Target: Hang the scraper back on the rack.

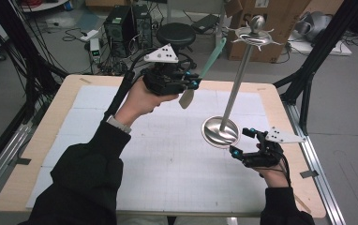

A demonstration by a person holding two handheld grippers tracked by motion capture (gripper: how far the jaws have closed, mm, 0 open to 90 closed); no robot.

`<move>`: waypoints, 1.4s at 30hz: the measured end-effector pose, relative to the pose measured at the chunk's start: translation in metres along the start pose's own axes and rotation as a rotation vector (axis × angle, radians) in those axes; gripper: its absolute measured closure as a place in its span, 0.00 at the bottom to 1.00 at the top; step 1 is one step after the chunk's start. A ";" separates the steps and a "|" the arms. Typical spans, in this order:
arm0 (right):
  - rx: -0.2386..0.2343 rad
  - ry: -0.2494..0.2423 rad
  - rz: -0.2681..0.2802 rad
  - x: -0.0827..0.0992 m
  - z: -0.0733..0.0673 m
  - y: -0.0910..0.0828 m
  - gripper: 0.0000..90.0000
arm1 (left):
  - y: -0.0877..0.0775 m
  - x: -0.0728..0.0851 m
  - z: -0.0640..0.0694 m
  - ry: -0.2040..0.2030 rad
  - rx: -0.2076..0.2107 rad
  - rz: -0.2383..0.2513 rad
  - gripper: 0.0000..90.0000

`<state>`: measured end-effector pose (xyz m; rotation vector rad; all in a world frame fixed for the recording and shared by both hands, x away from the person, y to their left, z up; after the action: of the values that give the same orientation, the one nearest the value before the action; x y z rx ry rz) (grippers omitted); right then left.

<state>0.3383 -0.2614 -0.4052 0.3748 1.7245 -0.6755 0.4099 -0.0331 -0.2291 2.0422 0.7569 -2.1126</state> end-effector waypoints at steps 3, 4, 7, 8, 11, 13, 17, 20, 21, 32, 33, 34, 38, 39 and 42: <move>0.002 0.001 -0.001 0.000 0.001 0.001 0.06 | 0.002 -0.003 -0.002 0.002 -0.008 -0.003 0.89; -0.002 -0.005 0.000 0.000 0.000 0.001 0.06 | 0.002 -0.004 -0.002 -0.002 -0.013 0.000 0.89; -0.005 -0.002 -0.003 0.000 0.000 0.001 0.06 | 0.004 -0.005 -0.002 0.001 -0.013 -0.002 0.89; -0.002 0.000 -0.001 0.000 0.000 0.001 0.06 | 0.004 -0.005 -0.002 0.004 -0.012 0.000 0.89; 0.000 0.004 0.004 0.000 0.001 -0.001 0.06 | 0.005 -0.004 0.001 0.013 -0.012 -0.005 0.89; 0.001 0.001 0.003 0.000 0.001 -0.001 0.06 | 0.007 -0.004 0.001 0.014 -0.010 -0.008 0.89; -0.003 -0.005 -0.001 0.000 0.000 0.001 0.06 | 0.009 -0.004 0.004 0.030 -0.008 -0.006 0.89; -0.002 -0.003 -0.001 0.000 0.000 0.001 0.06 | 0.011 -0.003 0.005 0.039 -0.017 -0.012 0.89; -0.002 -0.001 -0.001 0.000 0.000 0.001 0.06 | 0.012 -0.003 0.004 0.034 -0.020 -0.012 0.89; -0.004 0.000 -0.001 0.000 0.000 0.001 0.06 | 0.022 -0.001 0.002 0.028 -0.039 -0.013 0.89; -0.004 0.000 0.000 0.000 0.000 0.000 0.06 | 0.023 -0.001 0.002 0.032 -0.044 -0.015 0.89; -0.004 0.000 0.001 0.000 0.000 0.000 0.06 | 0.025 0.000 0.002 0.037 -0.048 -0.016 0.89; -0.003 0.000 -0.001 0.000 0.000 0.001 0.06 | 0.032 0.002 0.003 0.055 -0.070 -0.015 0.90; -0.004 0.001 0.000 0.000 0.000 0.000 0.06 | 0.034 0.002 0.004 0.054 -0.070 -0.014 0.90; -0.004 0.000 0.001 0.000 0.000 0.000 0.06 | 0.041 0.003 0.004 0.042 -0.065 -0.006 0.90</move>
<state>0.3387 -0.2614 -0.4057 0.3725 1.7250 -0.6710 0.4225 -0.0695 -0.2435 2.0592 0.8271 -2.0268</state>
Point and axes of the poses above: each handheld gripper's, and its own axes: y roughly forward along the jaws, x roughly out of its underside, z roughly to its right, the point moved 7 cm from there along y, roughly forward along the jaws, and after that the axes turned 1 degree about -x, right-handed, at the moved point
